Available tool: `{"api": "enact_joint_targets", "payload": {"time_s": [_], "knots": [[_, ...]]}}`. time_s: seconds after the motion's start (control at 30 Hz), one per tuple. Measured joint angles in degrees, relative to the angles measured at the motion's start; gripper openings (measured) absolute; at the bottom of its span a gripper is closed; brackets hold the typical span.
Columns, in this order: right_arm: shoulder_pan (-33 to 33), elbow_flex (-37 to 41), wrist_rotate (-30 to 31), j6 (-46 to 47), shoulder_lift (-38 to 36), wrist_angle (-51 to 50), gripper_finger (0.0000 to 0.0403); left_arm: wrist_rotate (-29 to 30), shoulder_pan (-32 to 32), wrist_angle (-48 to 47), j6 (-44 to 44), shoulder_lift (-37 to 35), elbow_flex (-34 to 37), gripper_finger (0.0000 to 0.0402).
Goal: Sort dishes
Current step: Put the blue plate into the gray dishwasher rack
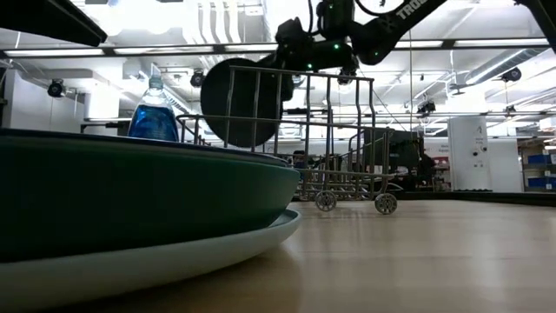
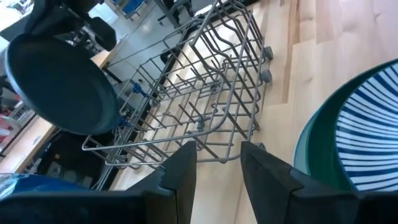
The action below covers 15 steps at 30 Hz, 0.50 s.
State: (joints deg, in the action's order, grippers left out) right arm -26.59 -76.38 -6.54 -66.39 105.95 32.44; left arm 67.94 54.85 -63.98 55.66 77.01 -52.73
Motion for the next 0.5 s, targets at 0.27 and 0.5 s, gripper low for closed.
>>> {"api": "enact_joint_targets", "payload": {"time_s": [0.27, 0.5], "knots": [[-0.3, 0.0, 0.5, 0.3, -1.0, -3.5, 0.0, -6.2, 0.0, 0.1, 10.9, 0.0, 0.0, 0.0115], [-0.4, 0.0, 0.5, -0.1, -1.6, -3.5, 0.0, -1.9, 0.0, 4.5, 13.8, 0.3, 0.0, 0.0115]]}}
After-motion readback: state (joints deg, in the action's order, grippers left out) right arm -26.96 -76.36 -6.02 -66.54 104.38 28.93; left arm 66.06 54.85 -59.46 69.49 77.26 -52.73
